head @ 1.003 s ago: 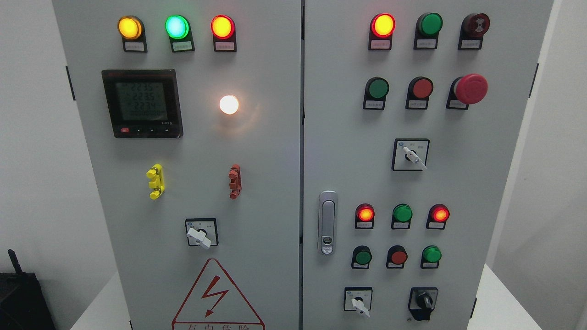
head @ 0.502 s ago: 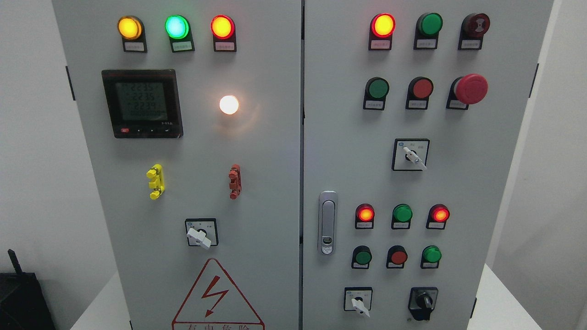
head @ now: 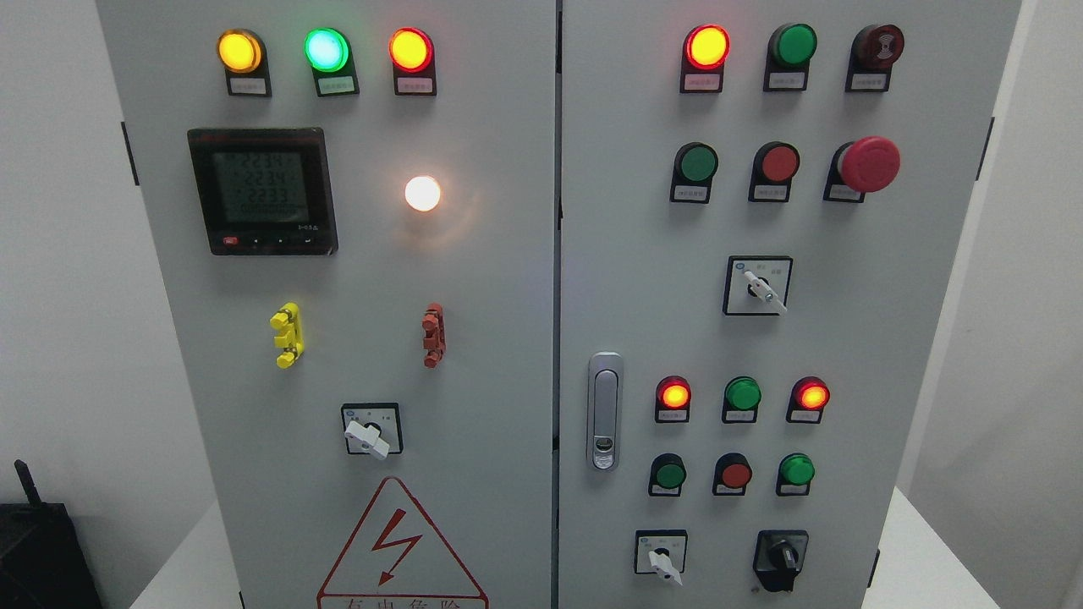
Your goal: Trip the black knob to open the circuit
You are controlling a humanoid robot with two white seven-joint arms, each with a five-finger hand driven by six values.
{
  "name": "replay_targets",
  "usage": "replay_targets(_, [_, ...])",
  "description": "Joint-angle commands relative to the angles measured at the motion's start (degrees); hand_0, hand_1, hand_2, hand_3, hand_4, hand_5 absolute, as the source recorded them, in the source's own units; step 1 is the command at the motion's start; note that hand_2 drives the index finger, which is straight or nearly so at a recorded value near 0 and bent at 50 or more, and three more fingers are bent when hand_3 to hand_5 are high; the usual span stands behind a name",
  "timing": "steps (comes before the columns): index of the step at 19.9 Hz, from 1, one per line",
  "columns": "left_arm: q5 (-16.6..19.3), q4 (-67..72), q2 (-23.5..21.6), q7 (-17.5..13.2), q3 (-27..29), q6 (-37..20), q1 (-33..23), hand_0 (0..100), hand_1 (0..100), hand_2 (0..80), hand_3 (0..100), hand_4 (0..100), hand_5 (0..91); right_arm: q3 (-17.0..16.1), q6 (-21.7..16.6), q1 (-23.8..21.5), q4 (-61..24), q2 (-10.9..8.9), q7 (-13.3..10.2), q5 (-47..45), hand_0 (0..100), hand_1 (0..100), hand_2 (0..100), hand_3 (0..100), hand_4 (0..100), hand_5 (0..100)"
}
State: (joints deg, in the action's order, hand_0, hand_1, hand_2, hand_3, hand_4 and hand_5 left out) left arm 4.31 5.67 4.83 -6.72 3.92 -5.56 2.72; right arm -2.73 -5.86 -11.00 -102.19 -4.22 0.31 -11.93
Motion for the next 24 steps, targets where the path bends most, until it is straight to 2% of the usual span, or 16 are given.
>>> replay_targets(1, [0.0, -0.9, 0.0, 0.0, -0.1, 0.0, 0.0, 12, 39, 0.0, 0, 0, 0.0, -0.2, 0.2, 1.4, -2.7, -0.09, -0.7, -0.2, 0, 0, 1, 100, 97, 99])
replay_targets(9, [0.0, -0.9, 0.0, 0.0, -0.1, 0.0, 0.0, 12, 39, 0.0, 0, 0, 0.0, 1.3, 0.3, 2.4, -3.0, 0.35, -0.3, -0.1, 0, 0, 2, 100, 100, 100])
replay_targets(14, [0.0, -0.9, 0.0, 0.0, -0.1, 0.0, 0.0, 12, 39, 0.0, 0, 0, 0.0, 2.0, 0.3, 3.3, -2.3, 0.44, 1.4, -0.1, 0, 0, 0, 100, 100, 100])
replay_targets(24, [0.0, -0.9, 0.0, 0.0, 0.0, 0.0, 0.0, 12, 39, 0.0, 0, 0, 0.0, 2.1, 0.8, 5.8, 0.8, 0.26, 1.6, -0.1, 0, 0, 0, 100, 100, 100])
